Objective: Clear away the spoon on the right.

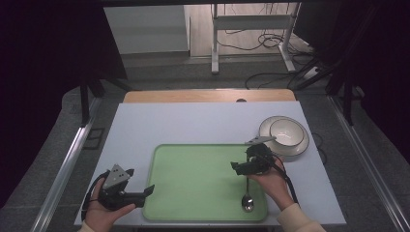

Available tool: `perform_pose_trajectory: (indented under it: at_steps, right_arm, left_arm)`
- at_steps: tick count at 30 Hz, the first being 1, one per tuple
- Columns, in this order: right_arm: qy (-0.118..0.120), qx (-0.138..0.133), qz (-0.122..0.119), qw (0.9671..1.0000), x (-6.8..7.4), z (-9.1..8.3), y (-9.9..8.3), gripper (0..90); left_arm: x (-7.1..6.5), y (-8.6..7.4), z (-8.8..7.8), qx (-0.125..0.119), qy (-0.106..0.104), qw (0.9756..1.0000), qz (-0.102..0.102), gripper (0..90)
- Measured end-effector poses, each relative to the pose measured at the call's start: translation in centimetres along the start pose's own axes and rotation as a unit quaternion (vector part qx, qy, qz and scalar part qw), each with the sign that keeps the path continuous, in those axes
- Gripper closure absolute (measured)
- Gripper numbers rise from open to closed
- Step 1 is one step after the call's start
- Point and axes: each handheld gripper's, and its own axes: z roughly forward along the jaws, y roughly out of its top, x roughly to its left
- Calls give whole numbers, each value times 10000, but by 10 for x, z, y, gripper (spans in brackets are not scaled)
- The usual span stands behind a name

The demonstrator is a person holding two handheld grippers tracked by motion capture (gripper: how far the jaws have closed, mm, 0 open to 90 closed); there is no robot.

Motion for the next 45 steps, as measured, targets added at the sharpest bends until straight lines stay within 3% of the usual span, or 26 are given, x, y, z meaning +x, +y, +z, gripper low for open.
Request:
perform_pose_trajectory:
  at_steps: [4,9,16,22,26,30,33,40,45]
  right_arm:
    - [-43,-144,-55,9999,0,0,1,30]
    - [115,-245,-70,9996,4,-4,1,32]
    - [364,-618,-46,9974,4,-21,-6,72]
    - [410,-813,-44,9958,-10,-36,-18,75]
    - [464,-1066,90,9932,-19,-48,-19,75]
    - [520,-1282,10,9904,-20,-66,-23,75]
    - [521,-1428,4,9884,-20,-82,-31,78]
    - [418,-1668,273,9847,-31,-118,-63,78]
    - [385,-1661,428,9844,-41,-128,-82,78]
  left_arm:
    - [0,0,0,-4,3,10000,11,113]
    - [0,1,-1,-26,3,10000,-9,113]
    - [0,4,-2,-77,-4,9999,-95,113]
    - [0,2,-1,-22,54,10000,-64,113]
    - [2,3,-2,-82,88,9998,-128,113]
    - [0,4,-1,-100,40,9999,-51,113]
    - [0,4,1,-91,13,9999,-61,113]
    - [-1,5,0,-131,19,9999,-33,113]
    - [2,6,2,-114,63,9999,-54,113]
